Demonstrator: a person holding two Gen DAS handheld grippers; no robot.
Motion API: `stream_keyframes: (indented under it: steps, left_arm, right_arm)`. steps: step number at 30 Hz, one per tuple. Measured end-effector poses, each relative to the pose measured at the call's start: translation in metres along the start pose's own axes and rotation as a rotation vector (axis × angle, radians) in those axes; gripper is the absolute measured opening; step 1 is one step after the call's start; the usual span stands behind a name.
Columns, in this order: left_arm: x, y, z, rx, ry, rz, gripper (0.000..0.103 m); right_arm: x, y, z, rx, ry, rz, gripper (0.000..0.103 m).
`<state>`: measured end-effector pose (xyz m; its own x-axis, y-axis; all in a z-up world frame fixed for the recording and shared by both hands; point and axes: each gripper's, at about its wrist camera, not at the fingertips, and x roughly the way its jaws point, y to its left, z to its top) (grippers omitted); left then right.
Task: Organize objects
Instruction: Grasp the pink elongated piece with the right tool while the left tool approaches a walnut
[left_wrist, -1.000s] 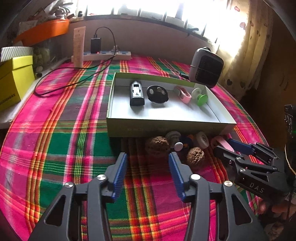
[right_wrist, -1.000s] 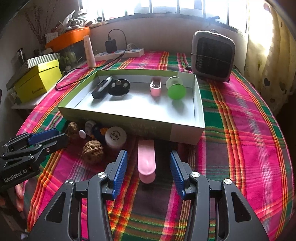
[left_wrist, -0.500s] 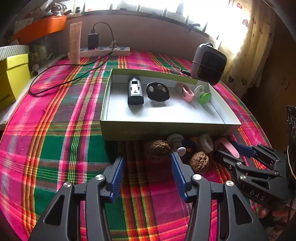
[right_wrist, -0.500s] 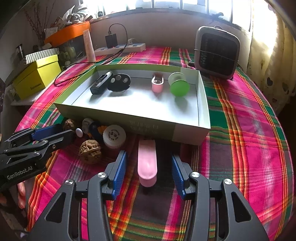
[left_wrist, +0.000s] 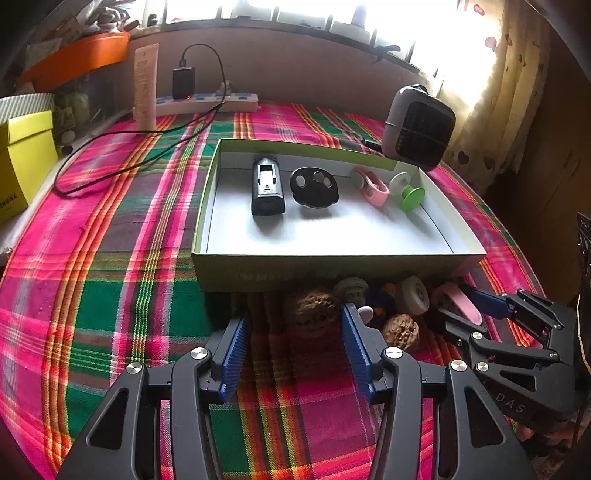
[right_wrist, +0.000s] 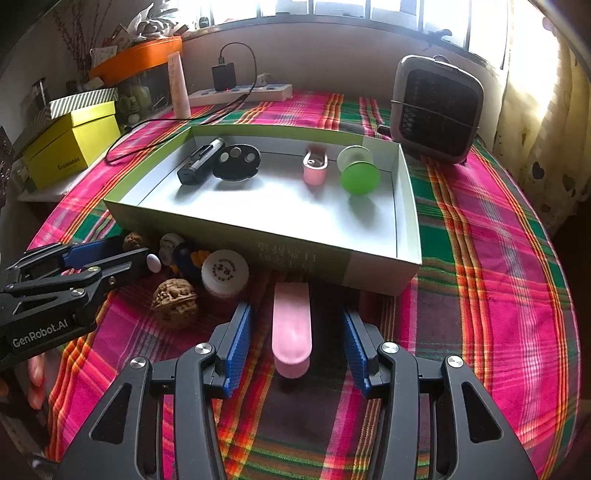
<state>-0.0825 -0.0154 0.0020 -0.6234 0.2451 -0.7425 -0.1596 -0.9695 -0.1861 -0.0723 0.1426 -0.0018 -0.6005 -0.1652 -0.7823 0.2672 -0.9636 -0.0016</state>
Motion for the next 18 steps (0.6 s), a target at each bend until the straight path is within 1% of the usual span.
stream_keyframes:
  steps: [3, 5, 10, 18]
  left_arm:
    - [-0.0003, 0.0008, 0.0003, -0.003, 0.000, -0.007, 0.046]
    - [0.0005, 0.0008, 0.0018, -0.007, 0.003, -0.013, 0.037]
    - [0.0032, 0.0021, 0.0052, -0.024, 0.007, -0.019, 0.029]
    - [0.0029, 0.0057, 0.0045, -0.043, 0.009, -0.017, 0.029]
  right_arm:
    - [-0.0001, -0.0006, 0.0001, 0.002, 0.000, -0.002, 0.048]
    - [-0.0001, -0.0016, 0.0002, 0.007, 0.000, -0.003, 0.048]
    - [-0.0002, -0.0023, 0.0004, 0.010, 0.000, -0.003, 0.048]
    - [-0.0008, -0.0038, -0.0003, 0.016, -0.002, 0.002, 0.047]
